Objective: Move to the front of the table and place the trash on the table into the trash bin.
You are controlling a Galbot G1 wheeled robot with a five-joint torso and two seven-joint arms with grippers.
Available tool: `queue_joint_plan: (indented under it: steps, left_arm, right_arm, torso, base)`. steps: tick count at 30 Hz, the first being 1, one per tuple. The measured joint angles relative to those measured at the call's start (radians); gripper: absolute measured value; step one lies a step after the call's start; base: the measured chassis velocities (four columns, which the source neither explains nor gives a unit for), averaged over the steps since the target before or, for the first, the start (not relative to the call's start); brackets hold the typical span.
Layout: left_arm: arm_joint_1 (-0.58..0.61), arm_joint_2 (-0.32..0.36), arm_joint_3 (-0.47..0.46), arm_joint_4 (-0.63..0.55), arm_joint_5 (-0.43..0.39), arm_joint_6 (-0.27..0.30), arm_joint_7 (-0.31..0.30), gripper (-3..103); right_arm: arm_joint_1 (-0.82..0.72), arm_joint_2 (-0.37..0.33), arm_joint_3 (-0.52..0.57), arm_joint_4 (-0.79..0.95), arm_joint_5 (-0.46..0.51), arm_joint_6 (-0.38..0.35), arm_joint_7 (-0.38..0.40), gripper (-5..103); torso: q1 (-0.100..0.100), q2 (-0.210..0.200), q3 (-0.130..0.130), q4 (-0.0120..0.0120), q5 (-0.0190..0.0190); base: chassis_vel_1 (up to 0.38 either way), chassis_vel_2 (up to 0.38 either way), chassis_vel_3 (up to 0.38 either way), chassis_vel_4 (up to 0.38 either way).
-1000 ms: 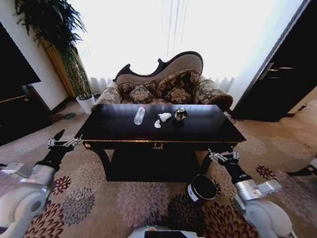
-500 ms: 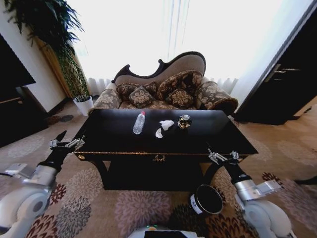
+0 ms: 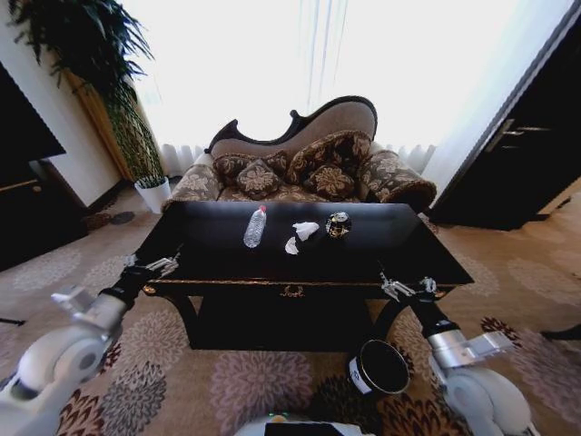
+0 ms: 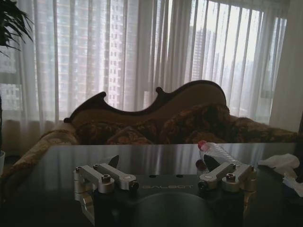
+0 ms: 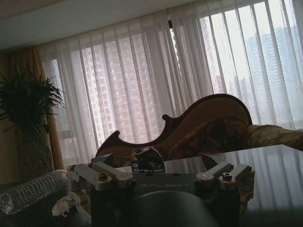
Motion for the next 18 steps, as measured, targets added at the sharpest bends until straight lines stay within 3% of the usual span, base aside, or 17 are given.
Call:
queue_joint_plan:
  steps: [3, 8, 11, 18]
  left_arm:
    - [-0.064, 0.051, 0.075, 0.036, 0.005, 0.003, 0.001, 99]
    - [-0.183, 0.074, 0.19, 0.055, 0.015, 0.011, -0.008, 99]
    - [-0.298, 0.087, 0.324, 0.054, 0.02, 0.018, -0.02, 101]
    - [-0.367, 0.08, 0.418, 0.08, 0.04, 0.017, -0.035, 98]
  right_arm:
    - [-0.001, 0.007, 0.001, -0.002, 0.0, 0.003, -0.001, 100]
    - [0.003, 0.022, 0.0, -0.002, -0.003, 0.003, -0.002, 100]
    - [0.003, 0.033, -0.001, -0.003, -0.004, 0.008, -0.004, 100]
    - [0.0, 0.047, 0.0, -0.012, -0.004, 0.014, -0.006, 100]
  torso:
    - [0.0, 0.0, 0.0, 0.0002, 0.0002]
    - [0.0, 0.0, 0.0, 0.0003, 0.0001]
    - [0.0, 0.0, 0.0, 0.0, 0.0001]
    - [0.0, 0.0, 0.0, 0.0004, 0.0002]
  base:
    - [0.0, 0.0, 0.0, 0.0]
    - [0.0, 0.0, 0.0, 0.0]
    - [0.0, 0.0, 0.0, 0.0]
    - [0.0, 0.0, 0.0, 0.0]
